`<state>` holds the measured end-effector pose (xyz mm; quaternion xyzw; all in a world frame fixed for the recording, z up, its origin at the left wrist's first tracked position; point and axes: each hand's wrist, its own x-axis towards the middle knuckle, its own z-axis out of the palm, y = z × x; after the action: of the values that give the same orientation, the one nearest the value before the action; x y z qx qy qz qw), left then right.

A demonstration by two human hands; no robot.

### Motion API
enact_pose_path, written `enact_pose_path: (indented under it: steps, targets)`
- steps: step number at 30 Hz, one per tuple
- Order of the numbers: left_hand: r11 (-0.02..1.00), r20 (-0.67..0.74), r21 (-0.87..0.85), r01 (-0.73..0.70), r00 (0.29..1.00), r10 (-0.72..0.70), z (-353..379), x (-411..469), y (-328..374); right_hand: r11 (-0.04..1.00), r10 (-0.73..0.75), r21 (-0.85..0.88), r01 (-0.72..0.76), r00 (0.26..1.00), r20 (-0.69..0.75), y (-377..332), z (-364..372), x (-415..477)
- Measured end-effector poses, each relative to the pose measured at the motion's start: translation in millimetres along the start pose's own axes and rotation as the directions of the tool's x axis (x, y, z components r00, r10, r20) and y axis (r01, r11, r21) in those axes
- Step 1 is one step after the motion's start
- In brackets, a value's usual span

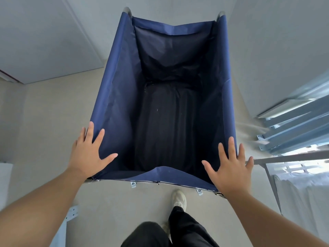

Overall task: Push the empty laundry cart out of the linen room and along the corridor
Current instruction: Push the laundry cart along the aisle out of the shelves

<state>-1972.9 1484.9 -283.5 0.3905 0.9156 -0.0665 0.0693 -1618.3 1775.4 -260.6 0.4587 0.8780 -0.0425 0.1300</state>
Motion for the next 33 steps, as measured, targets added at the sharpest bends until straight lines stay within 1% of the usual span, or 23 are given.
enact_pose_path:
  steps: [9,25,33]
  targets:
    - [1.000,-0.005,0.005,-0.024,1.000,0.025,-11.2,61.8,-22.0,0.999,0.043,0.014,-0.043,0.999,-0.007,-30.0,-10.5,36.9]
    - [0.989,0.005,0.011,-0.145,0.989,0.145,-36.2,174.9,-79.8,0.985,0.162,0.076,-0.158,0.986,-0.047,-111.2,-30.0,87.0]
    - [0.979,-0.017,0.004,-0.203,0.979,0.203,-41.3,226.6,-114.3,0.971,0.224,0.092,-0.218,0.973,-0.056,-156.6,-38.2,104.7]
